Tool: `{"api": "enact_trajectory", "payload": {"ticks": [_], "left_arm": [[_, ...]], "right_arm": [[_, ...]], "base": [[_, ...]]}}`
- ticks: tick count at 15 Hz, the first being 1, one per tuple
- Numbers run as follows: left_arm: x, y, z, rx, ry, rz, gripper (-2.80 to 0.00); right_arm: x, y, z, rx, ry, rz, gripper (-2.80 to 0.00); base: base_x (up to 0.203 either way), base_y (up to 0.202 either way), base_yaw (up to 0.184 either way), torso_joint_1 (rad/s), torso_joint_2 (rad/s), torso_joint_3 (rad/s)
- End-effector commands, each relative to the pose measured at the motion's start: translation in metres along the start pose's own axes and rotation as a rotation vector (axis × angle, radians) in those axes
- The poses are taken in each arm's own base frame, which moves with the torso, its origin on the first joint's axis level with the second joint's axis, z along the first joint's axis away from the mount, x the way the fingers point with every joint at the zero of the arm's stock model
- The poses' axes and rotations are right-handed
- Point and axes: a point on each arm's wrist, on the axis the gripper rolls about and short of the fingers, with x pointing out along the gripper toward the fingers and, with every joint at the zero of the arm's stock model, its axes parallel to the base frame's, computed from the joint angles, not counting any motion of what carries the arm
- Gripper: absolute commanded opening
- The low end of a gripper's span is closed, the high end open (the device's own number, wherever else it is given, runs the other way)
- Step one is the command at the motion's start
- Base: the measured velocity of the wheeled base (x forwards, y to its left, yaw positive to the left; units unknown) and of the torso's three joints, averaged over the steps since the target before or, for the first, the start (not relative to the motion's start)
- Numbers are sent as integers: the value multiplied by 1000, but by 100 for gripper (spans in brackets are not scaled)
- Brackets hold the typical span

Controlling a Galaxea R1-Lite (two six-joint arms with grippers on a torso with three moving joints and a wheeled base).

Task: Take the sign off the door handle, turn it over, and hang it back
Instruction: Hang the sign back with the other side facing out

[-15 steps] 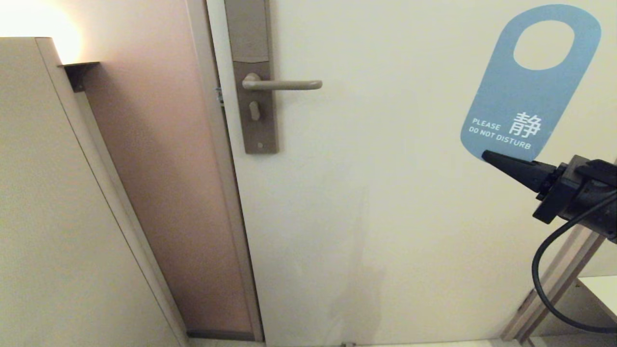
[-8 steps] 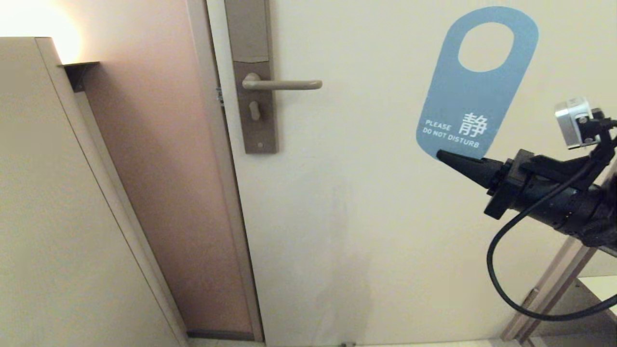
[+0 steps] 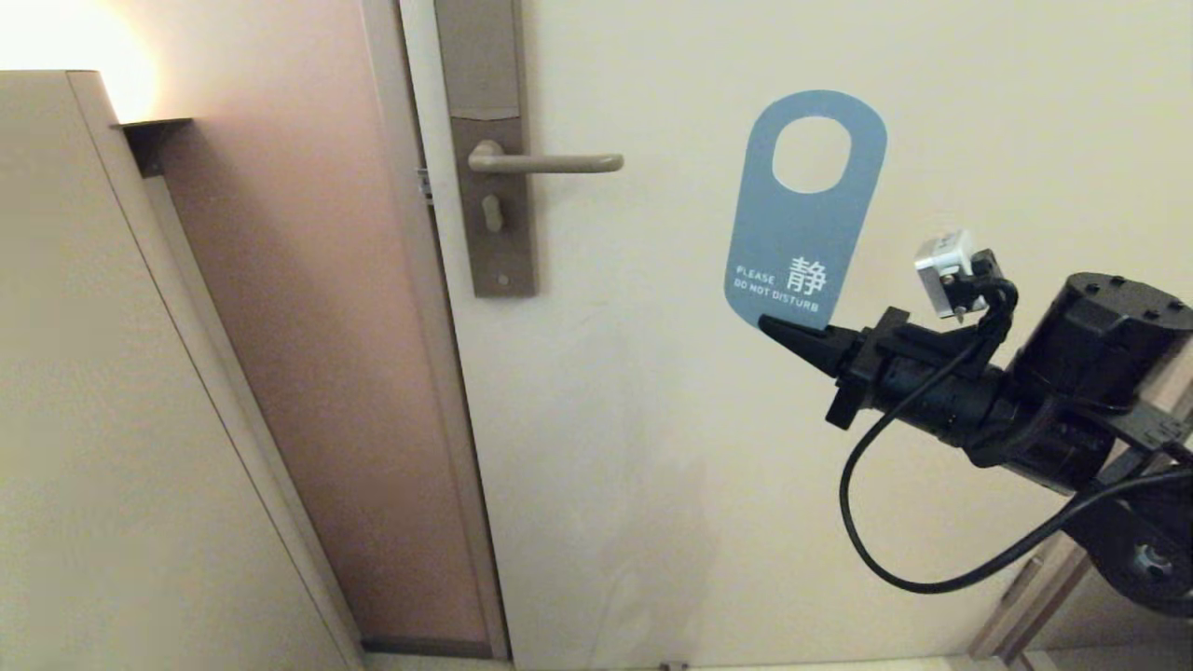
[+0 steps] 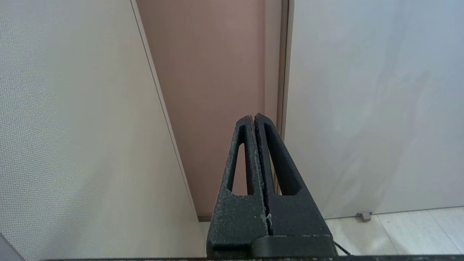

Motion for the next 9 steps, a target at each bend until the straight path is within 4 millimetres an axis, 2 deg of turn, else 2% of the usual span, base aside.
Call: {"api": "enact_trajectory", "payload": {"ticks": [1,9], "left_arm": [[0,0,0,0,1,-1,-280],[0,0,0,0,1,-1,-280]], "right_arm": [[14,-7,-8,5,7,2,-280],[55,-27,4,-5,-12,5,-280]], "base": [[0,0,0,0,0,0],[0,0,0,0,0,0]]}}
